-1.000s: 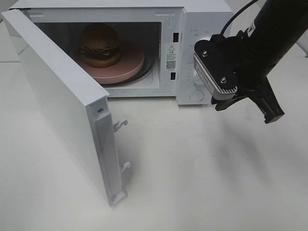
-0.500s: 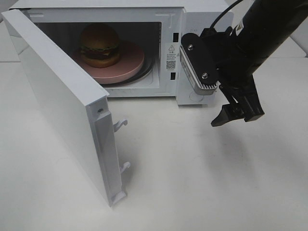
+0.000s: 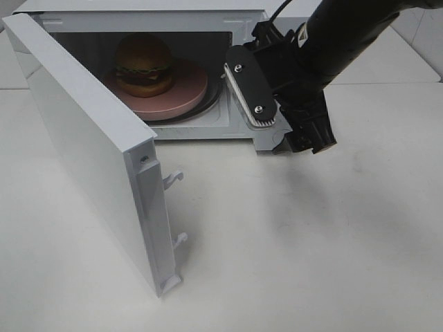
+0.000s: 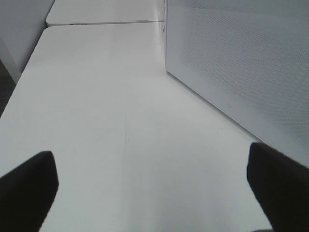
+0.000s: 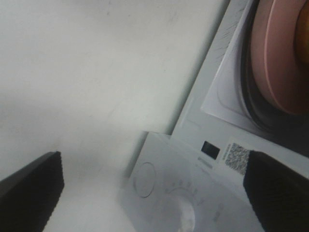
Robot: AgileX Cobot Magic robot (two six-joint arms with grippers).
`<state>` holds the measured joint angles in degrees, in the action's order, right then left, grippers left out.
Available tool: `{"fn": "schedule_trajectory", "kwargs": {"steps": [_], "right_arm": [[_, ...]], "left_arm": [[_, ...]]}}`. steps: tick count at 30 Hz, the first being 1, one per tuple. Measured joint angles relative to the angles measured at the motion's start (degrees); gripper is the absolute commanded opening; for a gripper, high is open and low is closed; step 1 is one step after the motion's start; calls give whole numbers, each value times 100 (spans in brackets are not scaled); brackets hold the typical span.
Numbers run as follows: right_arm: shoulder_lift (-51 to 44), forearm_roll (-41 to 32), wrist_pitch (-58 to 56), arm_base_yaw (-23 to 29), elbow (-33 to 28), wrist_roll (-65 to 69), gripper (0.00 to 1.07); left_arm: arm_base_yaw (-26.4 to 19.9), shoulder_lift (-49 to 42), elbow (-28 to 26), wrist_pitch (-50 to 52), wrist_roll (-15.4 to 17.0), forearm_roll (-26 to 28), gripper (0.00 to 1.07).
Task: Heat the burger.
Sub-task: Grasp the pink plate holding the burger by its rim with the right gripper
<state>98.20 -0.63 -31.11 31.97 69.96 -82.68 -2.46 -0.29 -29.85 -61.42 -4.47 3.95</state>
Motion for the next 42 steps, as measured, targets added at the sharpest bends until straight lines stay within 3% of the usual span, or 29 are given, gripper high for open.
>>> {"fn": "schedule_trajectory", "kwargs": {"steps": [24, 42], "right_arm": [[1409, 115, 922, 344, 1220, 80, 93], [3031, 246, 802, 344, 2848, 871, 90]], "left_arm": [[0, -6, 0, 0, 0, 0, 100], [0, -6, 0, 0, 0, 0, 100]]}}
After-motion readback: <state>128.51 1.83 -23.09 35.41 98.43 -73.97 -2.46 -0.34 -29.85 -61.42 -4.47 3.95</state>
